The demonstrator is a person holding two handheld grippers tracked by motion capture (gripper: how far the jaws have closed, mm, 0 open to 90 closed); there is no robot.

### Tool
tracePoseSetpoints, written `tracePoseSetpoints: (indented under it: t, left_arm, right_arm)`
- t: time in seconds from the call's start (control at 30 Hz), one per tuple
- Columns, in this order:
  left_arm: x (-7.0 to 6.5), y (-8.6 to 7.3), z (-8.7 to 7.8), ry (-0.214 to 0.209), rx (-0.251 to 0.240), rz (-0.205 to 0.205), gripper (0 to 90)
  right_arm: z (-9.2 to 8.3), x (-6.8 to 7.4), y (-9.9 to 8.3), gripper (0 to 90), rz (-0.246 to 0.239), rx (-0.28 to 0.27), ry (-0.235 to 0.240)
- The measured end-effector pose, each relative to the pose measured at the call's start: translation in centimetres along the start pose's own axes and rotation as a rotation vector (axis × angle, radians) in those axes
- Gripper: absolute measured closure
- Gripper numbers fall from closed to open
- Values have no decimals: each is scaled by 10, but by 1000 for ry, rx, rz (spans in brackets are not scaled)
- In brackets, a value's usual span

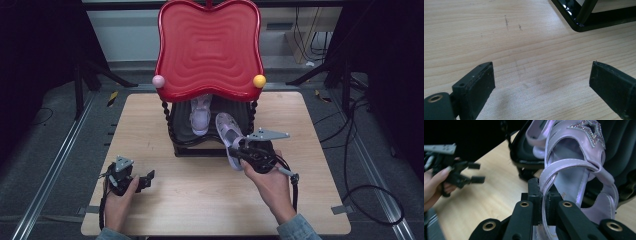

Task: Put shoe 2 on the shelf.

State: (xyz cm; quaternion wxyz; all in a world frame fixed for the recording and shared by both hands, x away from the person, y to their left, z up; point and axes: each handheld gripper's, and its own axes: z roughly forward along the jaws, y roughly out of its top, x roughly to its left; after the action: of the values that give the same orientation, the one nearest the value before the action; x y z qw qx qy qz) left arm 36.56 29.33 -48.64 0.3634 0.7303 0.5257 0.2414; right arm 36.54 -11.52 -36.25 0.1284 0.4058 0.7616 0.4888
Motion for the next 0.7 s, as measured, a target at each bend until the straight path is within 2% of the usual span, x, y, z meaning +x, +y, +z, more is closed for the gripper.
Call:
tracePoseSetpoints:
  t: [0.27,0.5,0.7]
  left_arm:
    - [0,0,0,-3,0,2,56]
    - [-1,0,0,-5,-1,0,56]
    - [-1,0,0,-6,-3,-2,56]
  right_arm:
    - [17,9,7,866,-7,-62,-85]
    - [30,8,11,866,38,-147,-113]
    - [42,9,13,866,40,-190,-160]
